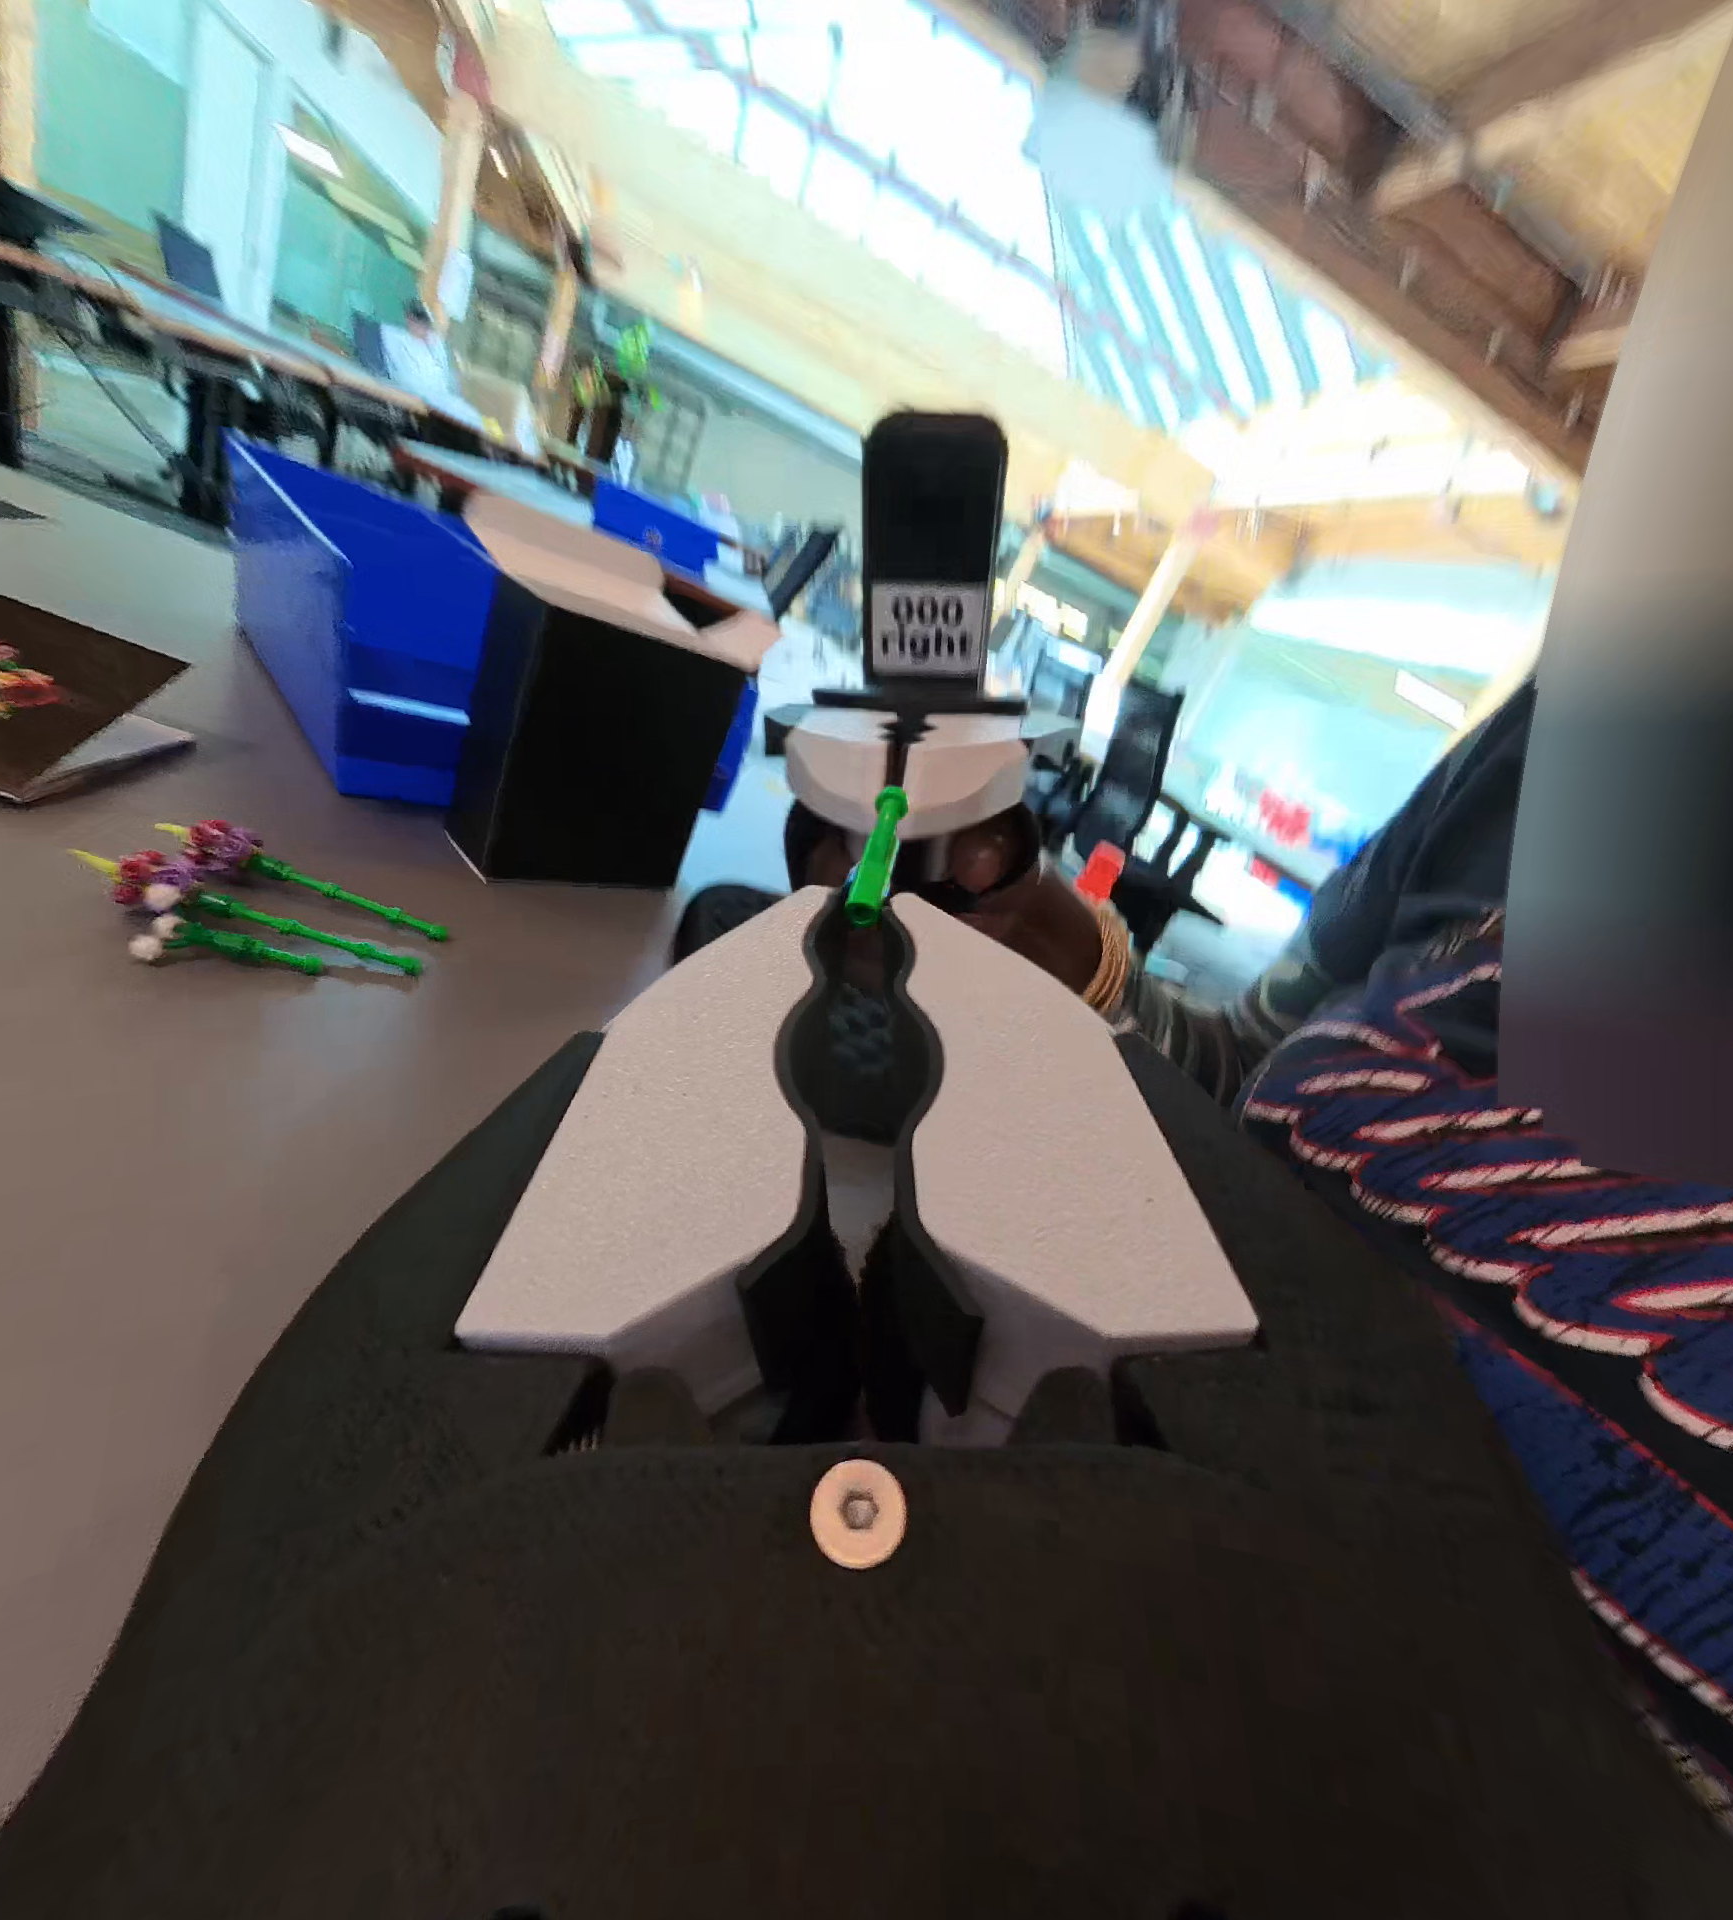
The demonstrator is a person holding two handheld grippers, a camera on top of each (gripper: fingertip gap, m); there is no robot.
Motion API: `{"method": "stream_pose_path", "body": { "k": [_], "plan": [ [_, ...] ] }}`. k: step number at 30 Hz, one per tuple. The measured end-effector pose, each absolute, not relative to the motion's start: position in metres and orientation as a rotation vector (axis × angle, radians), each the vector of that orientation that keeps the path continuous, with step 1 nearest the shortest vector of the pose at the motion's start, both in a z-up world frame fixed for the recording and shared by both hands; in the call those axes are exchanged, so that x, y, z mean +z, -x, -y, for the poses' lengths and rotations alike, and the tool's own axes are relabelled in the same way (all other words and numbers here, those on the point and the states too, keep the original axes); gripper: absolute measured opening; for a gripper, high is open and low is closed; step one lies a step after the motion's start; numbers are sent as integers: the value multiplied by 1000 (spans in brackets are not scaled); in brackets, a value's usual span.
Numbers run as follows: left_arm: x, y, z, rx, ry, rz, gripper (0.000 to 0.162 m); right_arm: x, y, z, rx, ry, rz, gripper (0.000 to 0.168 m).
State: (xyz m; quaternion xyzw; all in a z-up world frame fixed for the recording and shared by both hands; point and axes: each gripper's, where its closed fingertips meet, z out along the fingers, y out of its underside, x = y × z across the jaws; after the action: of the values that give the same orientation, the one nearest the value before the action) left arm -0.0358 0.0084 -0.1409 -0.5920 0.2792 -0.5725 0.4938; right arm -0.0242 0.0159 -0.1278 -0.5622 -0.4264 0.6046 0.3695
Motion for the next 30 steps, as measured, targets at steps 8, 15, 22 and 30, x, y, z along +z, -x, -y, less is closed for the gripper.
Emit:
{"method": "stream_pose_path", "body": {
  "k": [8,15,22,30],
  "plan": [
    [-140,38,-6,-1372,1419,-711,6,-129,16,-15,1533,1487,1108,8],
    [-143,35,-5,-1333,1438,-735,6,-140,40,-7,1642,1535,1074,19],
    [-145,34,-6,-1322,1452,-744,6,-141,46,-9,1592,1526,1089,8],
    [-150,32,-9,-1292,1496,-744,6,-145,43,-13,1426,1510,1149,6]
  ]
}}
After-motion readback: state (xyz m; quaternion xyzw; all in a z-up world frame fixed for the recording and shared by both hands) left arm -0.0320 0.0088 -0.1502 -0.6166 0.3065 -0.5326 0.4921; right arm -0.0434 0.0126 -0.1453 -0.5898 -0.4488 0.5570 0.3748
